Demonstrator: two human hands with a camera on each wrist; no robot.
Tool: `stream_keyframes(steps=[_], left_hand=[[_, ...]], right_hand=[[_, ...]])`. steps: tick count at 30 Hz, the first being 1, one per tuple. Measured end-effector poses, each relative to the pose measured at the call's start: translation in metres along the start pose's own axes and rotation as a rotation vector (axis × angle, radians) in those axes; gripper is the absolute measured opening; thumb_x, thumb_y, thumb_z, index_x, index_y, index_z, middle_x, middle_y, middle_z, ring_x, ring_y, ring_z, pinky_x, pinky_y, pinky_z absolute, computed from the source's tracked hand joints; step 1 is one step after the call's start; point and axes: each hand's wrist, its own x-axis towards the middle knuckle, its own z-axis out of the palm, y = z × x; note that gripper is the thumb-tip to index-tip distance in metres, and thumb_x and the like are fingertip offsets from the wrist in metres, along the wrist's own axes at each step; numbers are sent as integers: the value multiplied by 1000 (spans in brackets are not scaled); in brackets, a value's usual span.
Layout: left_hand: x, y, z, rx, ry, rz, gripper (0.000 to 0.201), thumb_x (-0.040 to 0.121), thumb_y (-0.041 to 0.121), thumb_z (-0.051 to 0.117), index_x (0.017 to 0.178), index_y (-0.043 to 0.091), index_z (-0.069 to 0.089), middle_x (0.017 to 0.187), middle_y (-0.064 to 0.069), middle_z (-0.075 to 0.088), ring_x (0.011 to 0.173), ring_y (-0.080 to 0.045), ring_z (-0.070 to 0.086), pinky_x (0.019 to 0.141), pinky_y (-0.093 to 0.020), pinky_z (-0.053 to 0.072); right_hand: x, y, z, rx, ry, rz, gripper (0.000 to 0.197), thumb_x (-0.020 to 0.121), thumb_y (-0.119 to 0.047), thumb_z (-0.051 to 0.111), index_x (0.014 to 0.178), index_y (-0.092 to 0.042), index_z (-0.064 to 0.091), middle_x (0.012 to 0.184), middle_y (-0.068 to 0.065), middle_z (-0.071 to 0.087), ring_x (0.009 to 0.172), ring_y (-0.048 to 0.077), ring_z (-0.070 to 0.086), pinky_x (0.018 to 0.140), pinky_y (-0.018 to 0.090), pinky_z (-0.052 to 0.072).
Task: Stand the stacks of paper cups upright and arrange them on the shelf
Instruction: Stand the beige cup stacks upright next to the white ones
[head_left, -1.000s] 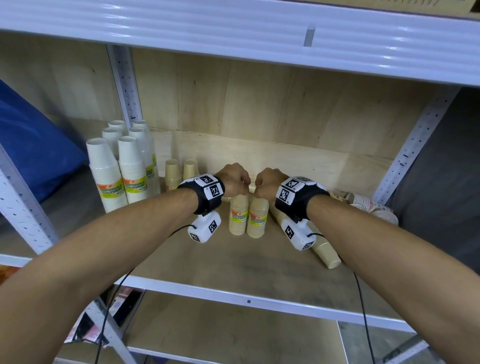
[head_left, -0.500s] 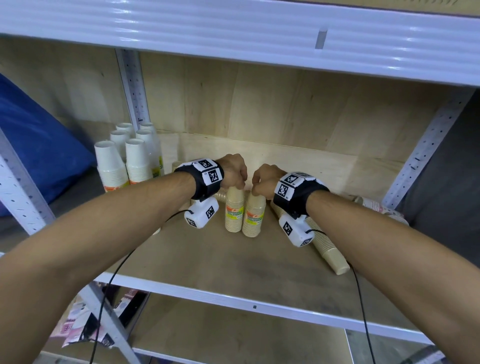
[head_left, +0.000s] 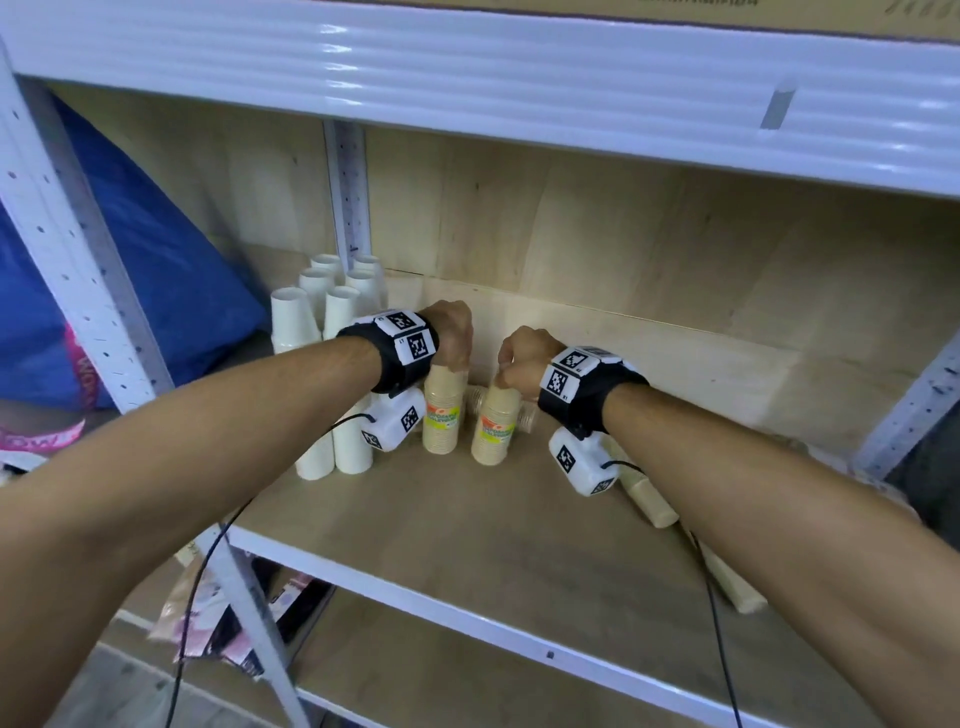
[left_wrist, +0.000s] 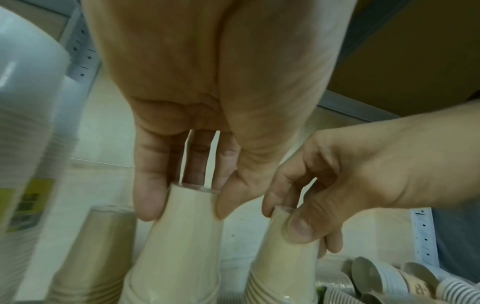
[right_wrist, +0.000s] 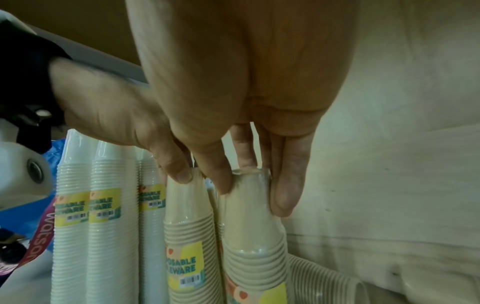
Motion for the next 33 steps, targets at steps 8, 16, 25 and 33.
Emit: stream_keyframes(steps=[8, 16, 25, 33], left_hand=[[-13, -17, 10, 33, -16, -76, 22, 92, 18, 62, 108, 3, 63, 109, -13, 65, 101, -29, 64, 72, -30, 49], [-12, -32, 17, 63, 6, -114, 18, 89, 4, 61, 106, 0, 65, 111, -15, 67, 101, -30, 65, 74, -31, 51], [-6, -35, 21, 83, 39, -126, 14, 93, 7, 56, 103, 1, 64, 110, -14, 68, 99, -30, 66, 78, -34, 54], [-4, -34, 4, 68, 87, -96, 28, 89, 5, 59, 117, 7, 62, 122, -9, 62, 109, -26, 61, 89, -34, 53]], right_hand=[[29, -30, 22, -38, -40, -69, 28, 78, -21, 73, 101, -6, 66, 103, 11, 67, 90, 25, 65, 65, 26, 44], [45, -45, 37, -45, -62, -115, 23, 84, -17, 67, 105, -7, 69, 105, 13, 69, 94, 27, 66, 67, 25, 43], [50, -44, 40, -27, -74, -158, 22, 78, -21, 71, 98, -11, 71, 96, 10, 69, 90, 27, 66, 68, 27, 47], [43, -30, 20, 5, -24, -188, 41, 82, -39, 71, 117, -18, 62, 103, -1, 59, 97, 21, 59, 78, 26, 45]])
